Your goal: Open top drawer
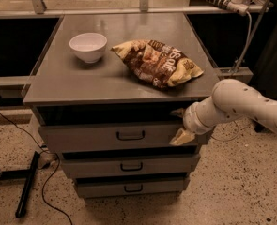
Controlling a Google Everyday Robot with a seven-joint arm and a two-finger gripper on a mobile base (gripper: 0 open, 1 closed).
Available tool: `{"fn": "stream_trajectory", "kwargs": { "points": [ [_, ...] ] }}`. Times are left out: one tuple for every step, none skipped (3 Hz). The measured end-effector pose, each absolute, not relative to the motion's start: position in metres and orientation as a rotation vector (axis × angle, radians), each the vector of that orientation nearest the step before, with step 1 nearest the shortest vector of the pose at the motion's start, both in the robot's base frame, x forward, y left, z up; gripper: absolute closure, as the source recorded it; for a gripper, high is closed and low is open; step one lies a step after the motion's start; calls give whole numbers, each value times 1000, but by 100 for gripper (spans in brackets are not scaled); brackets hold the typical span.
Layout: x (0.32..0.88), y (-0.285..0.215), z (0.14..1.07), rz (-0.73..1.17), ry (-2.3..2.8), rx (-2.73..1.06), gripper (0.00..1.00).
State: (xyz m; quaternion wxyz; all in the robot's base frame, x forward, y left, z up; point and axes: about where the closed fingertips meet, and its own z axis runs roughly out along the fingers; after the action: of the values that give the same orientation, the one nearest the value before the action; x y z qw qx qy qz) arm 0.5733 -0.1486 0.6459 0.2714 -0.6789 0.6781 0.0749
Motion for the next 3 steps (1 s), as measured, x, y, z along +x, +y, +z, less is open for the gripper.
{"fn": "stream_trajectory", "kwargs": {
  "points": [
    [574, -149, 654, 202, 1826, -1828, 65],
    [551, -142, 667, 209, 1791, -1842, 88],
    [545, -140, 670, 209, 1782, -1839, 100]
  ]
}}
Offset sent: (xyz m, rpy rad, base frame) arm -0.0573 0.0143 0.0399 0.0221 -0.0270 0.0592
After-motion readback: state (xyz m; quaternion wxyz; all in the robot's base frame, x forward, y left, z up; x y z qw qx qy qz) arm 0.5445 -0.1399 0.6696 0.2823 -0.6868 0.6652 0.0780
